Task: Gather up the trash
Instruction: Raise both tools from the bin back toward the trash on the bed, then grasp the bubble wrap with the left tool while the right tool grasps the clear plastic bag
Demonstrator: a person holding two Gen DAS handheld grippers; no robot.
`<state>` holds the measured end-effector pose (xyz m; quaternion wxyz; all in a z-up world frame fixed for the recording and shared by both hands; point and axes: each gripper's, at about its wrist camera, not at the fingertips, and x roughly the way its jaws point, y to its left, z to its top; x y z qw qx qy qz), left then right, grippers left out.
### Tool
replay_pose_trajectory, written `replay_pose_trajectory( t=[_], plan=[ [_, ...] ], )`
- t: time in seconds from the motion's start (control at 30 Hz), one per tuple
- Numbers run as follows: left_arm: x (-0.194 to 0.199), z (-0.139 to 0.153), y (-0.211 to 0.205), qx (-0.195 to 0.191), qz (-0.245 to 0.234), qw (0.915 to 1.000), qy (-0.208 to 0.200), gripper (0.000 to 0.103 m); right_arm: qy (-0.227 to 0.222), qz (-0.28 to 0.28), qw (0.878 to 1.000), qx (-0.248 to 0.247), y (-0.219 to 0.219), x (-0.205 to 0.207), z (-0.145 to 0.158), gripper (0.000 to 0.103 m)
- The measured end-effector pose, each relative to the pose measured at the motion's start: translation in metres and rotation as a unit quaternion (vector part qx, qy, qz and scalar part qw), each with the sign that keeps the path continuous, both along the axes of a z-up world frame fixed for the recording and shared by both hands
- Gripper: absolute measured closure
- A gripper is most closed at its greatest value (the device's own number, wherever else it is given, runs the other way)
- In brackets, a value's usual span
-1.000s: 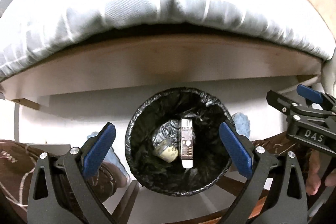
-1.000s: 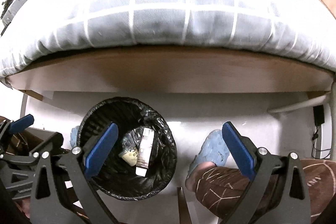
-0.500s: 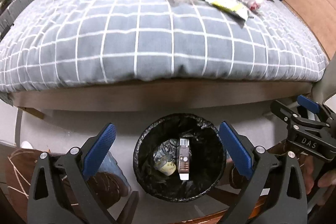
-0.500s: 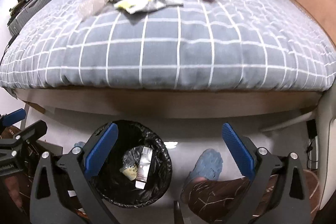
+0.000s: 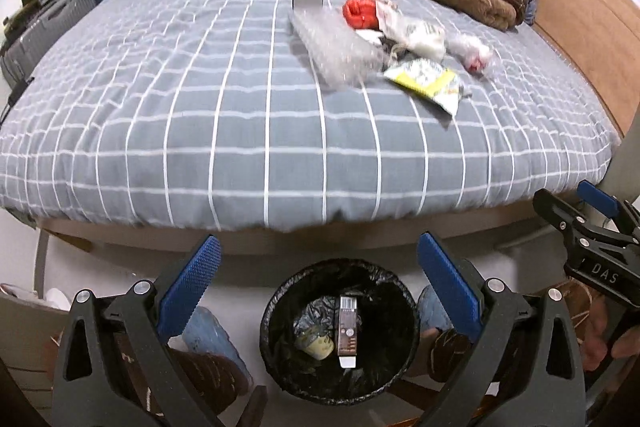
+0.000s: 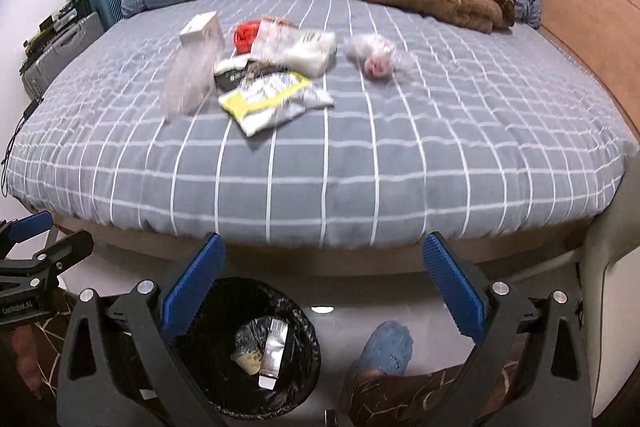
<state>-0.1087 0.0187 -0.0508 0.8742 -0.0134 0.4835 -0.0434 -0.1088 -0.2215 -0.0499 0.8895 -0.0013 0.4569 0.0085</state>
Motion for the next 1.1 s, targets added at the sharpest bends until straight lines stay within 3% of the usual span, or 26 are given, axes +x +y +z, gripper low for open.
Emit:
replay_pose_trajectory(
  t=[0.43,1.1],
  plan=[
    [0.070,0.026,-0.011,0.004,0.008,0.9999,-0.013,0.006,-0.014,-0.006,1.000,-0.009,-0.024,0.063,0.022,0.008],
    [0.207,-0.019,-0.024,0.002,0.038,0.9988,0.031,0.006,0.006,-0.035,0.999,-0.019,-0.075,0.209,-0.014,0.008]
  ],
)
